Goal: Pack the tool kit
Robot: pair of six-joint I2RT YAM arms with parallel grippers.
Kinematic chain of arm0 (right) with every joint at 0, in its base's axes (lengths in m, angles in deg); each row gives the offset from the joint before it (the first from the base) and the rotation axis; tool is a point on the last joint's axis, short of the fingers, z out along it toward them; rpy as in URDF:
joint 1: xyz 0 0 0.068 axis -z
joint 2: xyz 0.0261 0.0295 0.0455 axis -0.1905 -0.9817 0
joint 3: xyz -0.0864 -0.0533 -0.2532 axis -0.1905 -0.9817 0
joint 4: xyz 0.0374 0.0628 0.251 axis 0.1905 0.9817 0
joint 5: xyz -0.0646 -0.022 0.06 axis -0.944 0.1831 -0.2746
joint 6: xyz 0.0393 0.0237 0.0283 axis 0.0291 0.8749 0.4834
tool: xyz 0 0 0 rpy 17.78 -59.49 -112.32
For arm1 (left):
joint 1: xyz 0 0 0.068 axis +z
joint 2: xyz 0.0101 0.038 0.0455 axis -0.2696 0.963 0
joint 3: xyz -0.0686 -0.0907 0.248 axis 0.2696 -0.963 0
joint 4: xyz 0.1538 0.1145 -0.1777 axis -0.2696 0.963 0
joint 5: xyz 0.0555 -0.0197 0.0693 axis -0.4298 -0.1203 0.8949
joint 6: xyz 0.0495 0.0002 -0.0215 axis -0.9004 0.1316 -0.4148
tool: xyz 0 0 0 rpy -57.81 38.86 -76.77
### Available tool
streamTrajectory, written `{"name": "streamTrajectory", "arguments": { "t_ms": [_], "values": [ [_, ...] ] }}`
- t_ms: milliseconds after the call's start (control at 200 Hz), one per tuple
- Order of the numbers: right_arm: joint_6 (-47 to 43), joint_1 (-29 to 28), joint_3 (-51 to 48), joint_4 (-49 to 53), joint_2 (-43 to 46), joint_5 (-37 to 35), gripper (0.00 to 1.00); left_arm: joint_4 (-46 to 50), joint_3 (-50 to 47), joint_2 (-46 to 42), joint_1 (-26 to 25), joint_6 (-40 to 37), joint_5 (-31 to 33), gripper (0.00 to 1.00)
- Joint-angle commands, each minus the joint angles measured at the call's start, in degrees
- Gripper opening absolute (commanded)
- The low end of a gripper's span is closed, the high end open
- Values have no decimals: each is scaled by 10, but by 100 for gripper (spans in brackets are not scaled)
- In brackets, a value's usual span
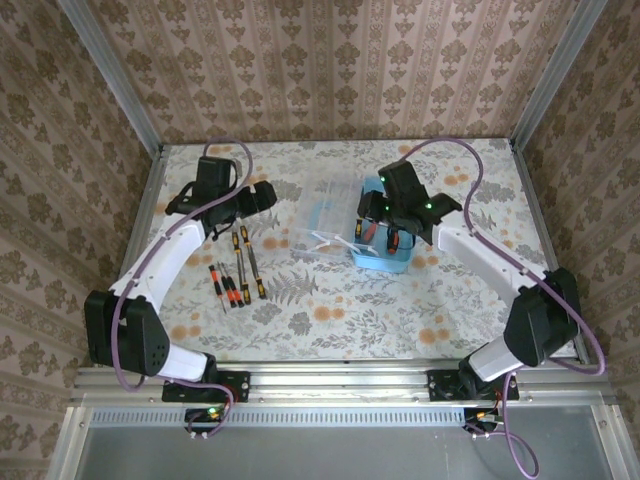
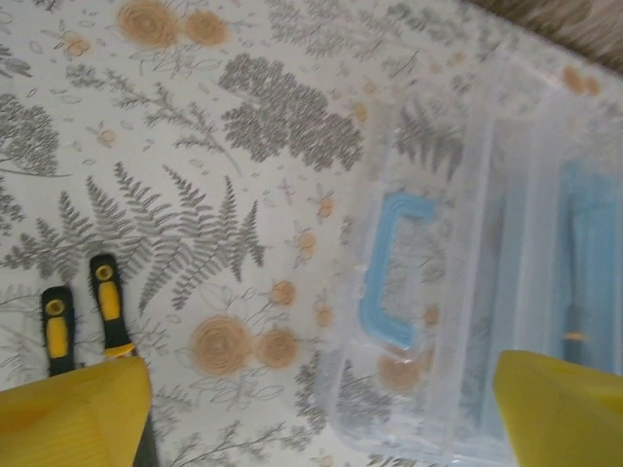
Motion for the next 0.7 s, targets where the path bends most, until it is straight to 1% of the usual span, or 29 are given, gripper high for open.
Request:
{"name": "streamTrajectory", "arguments": {
  "t_ms": [0,70,95,160,240,255,280,370,460,545,640,695],
  "values": [
    [-30,-1,-42,3,36,-22,41,67,5,9,-18,-2,48,85],
    [-39,3,-59,2,52,-20,42,75,-27,-1,-23,16,43,77],
    [-42,3,-64,1,61,-19,42,77,-39,-7,-28,20,42,75],
    [-49,7,-76,-4,82,-19,42,94,-65,-21,-50,32,68,71],
    [-54,12,-87,-10,92,-14,43,101,-101,-34,-84,52,92,70],
    [-55,13,-88,-11,93,-13,43,103,-107,-35,-104,60,98,70],
    [-57,14,-89,-12,95,-12,43,101,-118,-36,-119,71,104,70],
    [-60,18,-98,-19,101,-7,44,111,-142,-30,-160,98,130,71],
    [-59,20,-109,-27,105,0,44,108,-167,-20,-179,126,141,70],
    [-58,20,-118,-30,110,3,44,112,-183,-12,-195,144,165,70],
    [-58,21,-126,-32,113,5,44,106,-198,-2,-206,160,182,70],
    [-59,21,-129,-29,115,5,44,94,-207,10,-207,166,180,70]
  ]
}}
